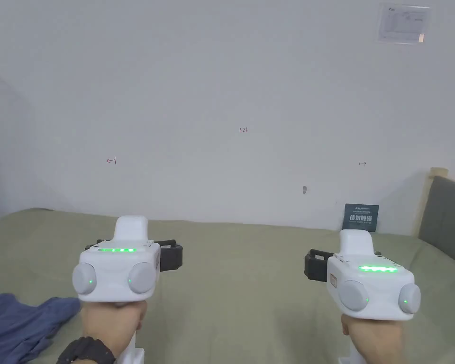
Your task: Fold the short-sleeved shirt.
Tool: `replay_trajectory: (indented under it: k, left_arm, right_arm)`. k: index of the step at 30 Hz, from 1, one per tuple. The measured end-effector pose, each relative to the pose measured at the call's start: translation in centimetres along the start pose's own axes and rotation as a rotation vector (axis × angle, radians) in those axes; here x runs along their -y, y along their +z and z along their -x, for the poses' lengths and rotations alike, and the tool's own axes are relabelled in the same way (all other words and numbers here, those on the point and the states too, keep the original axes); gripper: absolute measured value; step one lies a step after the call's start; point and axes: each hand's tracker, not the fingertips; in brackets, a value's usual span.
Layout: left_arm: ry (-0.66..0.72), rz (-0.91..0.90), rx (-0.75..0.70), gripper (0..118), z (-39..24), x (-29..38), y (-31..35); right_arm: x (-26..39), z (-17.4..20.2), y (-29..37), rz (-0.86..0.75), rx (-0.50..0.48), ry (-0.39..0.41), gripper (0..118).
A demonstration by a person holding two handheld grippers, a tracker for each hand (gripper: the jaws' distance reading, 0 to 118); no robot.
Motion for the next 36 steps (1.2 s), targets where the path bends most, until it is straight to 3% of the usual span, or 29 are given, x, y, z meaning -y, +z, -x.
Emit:
replay_trajectory:
  k: [9, 13, 14, 15, 16, 17, 18, 19, 21, 23, 28, 31, 34, 36]
  left_arm:
    - [-0.07, -0.035, -0.023, 118, -1.1, -0.6, 1.3]
    - [-0.105, -0.037, -0.048, 115, -1.3, -0.8, 1.6]
    - [-0.115, -0.063, -0.021, 97, -1.3, -0.7, 2.0]
    - [-0.111, -0.09, 0.028, 18, -1.0, -0.7, 2.1]
    - [-0.074, -0.049, 0.012, 0, -0.9, -0.9, 1.5]
    - [-0.072, -0.047, 0.047, 0, -1.1, -0.8, 1.6]
    - [-0.018, -0.022, 0.032, 0, -0.9, -0.9, 1.5]
    - [0.001, -0.027, 0.042, 0, -0.6, -0.8, 1.3]
    - [-0.005, -0.045, 0.023, 0, -0.5, -0.3, 1.4]
    - [-0.021, -0.036, 0.022, 0, -0.4, -0.1, 1.5]
    - [-0.006, -0.017, 0.005, 0, 1.7, 0.7, 2.3]
    - [-0.013, -0.013, -0.047, 0, 4.3, 1.5, 3.4]
    - [-0.012, 0.008, -0.114, 0, 8.2, 2.7, 5.4]
    - [0.008, 0.023, -0.17, 0, 11.2, 3.8, 6.5]
  right_arm:
    - [0.1, 0.1, -0.1, 0.034, -0.007, -0.02, 108]
    - [0.0, 0.8, 0.2, 0.01, 0.048, 0.043, 106]
    - [0.0, 0.9, 0.5, 0.007, 0.033, 0.051, 94]
    - [-0.1, 0.9, 0.7, -0.016, 0.017, 0.062, 35]
    - [-0.1, 0.8, 0.6, -0.018, 0.002, 0.056, 0]
    - [0.0, 0.9, 1.0, -0.027, -0.019, 0.076, 0]
    - [0.4, 1.1, 1.4, 0.027, -0.004, 0.013, 0]
    - [0.6, 1.0, 1.4, 0.043, -0.066, -0.014, 0]
    - [1.1, 1.0, 1.5, 0.027, -0.014, 0.02, 0]
    - [1.6, 1.2, 1.8, -0.002, -0.023, 0.055, 0]
    - [1.3, 2.8, 1.2, 0.025, -0.063, 0.03, 0]
    - [0.8, 5.8, 1.0, 0.035, -0.145, 0.012, 0]
    - [0.9, 10.4, -0.1, 0.044, -0.211, 0.049, 0]
    - [1.8, 14.4, -0.2, 0.062, -0.305, 0.063, 0]
